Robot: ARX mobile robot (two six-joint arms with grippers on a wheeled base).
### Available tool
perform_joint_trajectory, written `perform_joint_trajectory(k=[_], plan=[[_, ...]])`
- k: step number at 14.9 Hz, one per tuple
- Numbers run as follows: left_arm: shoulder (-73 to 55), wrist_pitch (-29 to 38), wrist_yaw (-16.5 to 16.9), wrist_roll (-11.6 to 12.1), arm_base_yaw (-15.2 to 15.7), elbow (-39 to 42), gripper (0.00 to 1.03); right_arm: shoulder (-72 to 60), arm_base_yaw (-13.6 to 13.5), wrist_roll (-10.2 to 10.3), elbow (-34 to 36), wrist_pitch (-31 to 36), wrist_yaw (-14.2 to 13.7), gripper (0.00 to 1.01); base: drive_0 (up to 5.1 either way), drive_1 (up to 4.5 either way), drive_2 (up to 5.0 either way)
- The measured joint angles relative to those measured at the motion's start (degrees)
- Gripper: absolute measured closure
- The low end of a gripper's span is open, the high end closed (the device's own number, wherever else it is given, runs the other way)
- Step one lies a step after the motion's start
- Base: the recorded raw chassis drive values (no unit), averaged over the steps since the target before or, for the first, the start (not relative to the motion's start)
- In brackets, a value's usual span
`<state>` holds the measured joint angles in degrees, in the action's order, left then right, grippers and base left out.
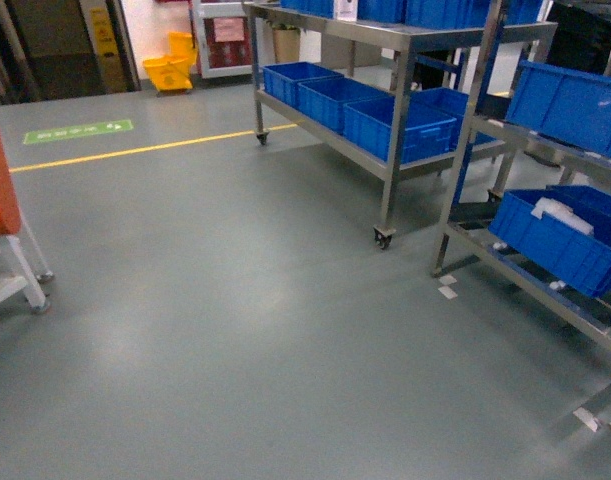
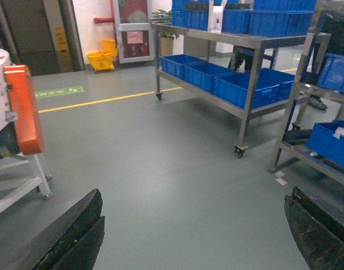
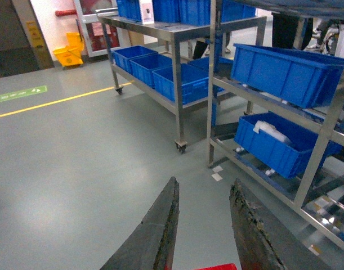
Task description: Pick red block from blue box to shelf
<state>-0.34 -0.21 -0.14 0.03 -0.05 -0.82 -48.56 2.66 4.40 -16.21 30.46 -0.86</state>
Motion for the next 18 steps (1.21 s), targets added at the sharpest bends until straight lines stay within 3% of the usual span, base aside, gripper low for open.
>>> perform_joint_trajectory(k=[8, 16, 18], plan=[[0.00, 0.04, 0.04, 0.00, -0.02, 0.00, 0.05, -0.02, -0.02, 0.02, 0.02, -0.09, 0.00, 0.77, -0.7, 3.38, -4.7], [0.00, 0.00, 0.09, 0.00, -0.02, 0.00, 0.05, -0.09, -0.02, 0.00, 0.02, -0.13, 0.00, 0.77, 0.0, 0.00, 0.0], [0.00, 0.02, 0.02, 0.00, -0.02, 0.00, 0.05, -0.09, -0.02, 0.00, 0.02, -0.09, 0.04, 0.77, 4.0, -4.64, 0.3]])
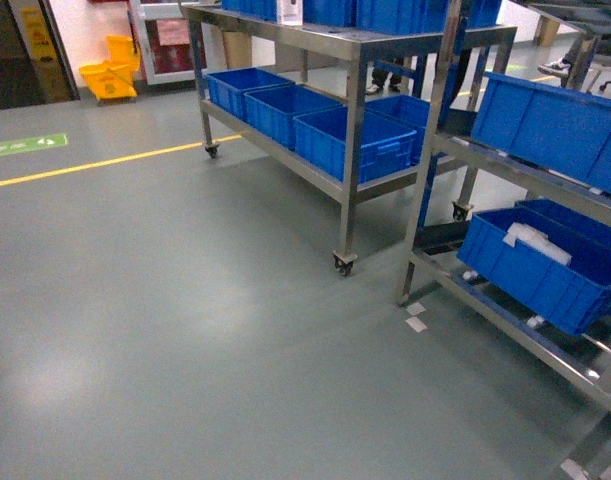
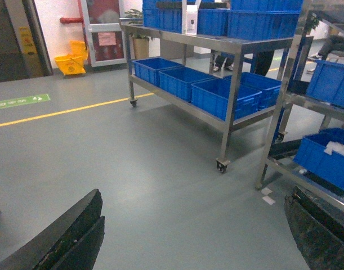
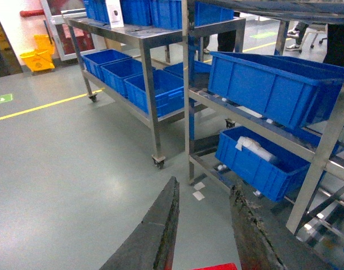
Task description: Pick red block from blue box to shelf
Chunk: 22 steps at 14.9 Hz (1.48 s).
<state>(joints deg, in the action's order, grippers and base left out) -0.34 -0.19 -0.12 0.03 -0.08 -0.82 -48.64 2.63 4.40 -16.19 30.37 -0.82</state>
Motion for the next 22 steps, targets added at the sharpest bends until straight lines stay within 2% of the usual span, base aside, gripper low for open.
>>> perform_joint_trajectory(k=[17, 22], plan=[[0.02, -0.02, 0.09, 0.00, 0.00, 0.00, 0.05, 0.28, 0.00, 0.00, 0.00, -0.04, -0.04, 0.77, 0.0, -0.07, 0.1], [0.00, -0.04, -0.02, 0.00, 0.00, 0.00, 0.05, 0.24, 0.00, 0.00, 0.02, -0.09, -0.07, 0.77, -4.6, 2.34, 2.3]])
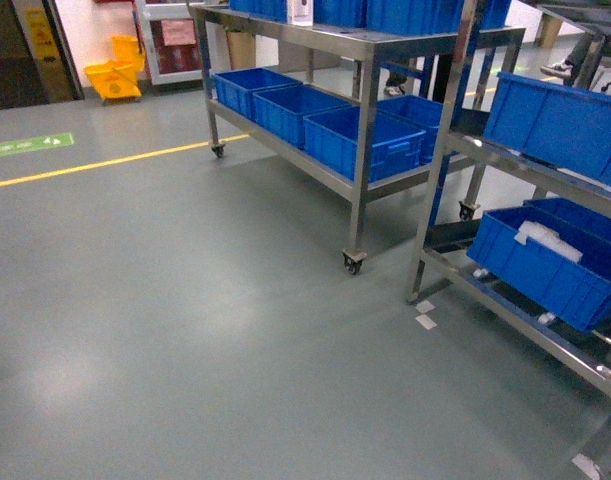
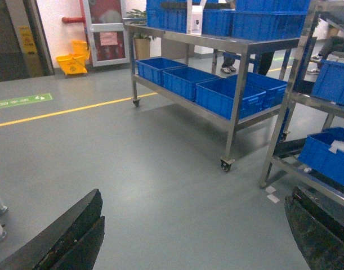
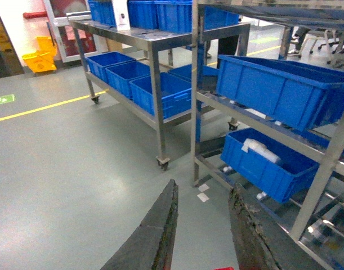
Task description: Pick red block from blue box to shelf
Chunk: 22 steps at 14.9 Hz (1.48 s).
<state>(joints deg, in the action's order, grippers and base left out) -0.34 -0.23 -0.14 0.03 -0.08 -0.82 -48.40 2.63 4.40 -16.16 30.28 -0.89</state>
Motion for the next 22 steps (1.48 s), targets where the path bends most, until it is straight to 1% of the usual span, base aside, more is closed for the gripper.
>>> perform_joint_trajectory(k=[3, 7, 22], plan=[[0.00, -0.11, -0.09, 0.00, 0.00, 0.00, 0.05, 0.02, -0.13, 0.00, 0.00, 0.15, 0.46, 0.77, -4.6, 2.34, 2.3], [0.00, 0.04, -0.02, 0.00, 0.02, 0.00, 0.05, -0.04, 0.04, 0.00, 0.00, -0.13, 0.09, 0.77, -4.6, 2.34, 2.3], [0.02, -0.07, 0.09, 0.00, 0.02, 0.00, 0.05, -0.20, 0.00, 0.00, 0.00, 0.07, 0.17, 0.77, -4.6, 2.34, 2.3]])
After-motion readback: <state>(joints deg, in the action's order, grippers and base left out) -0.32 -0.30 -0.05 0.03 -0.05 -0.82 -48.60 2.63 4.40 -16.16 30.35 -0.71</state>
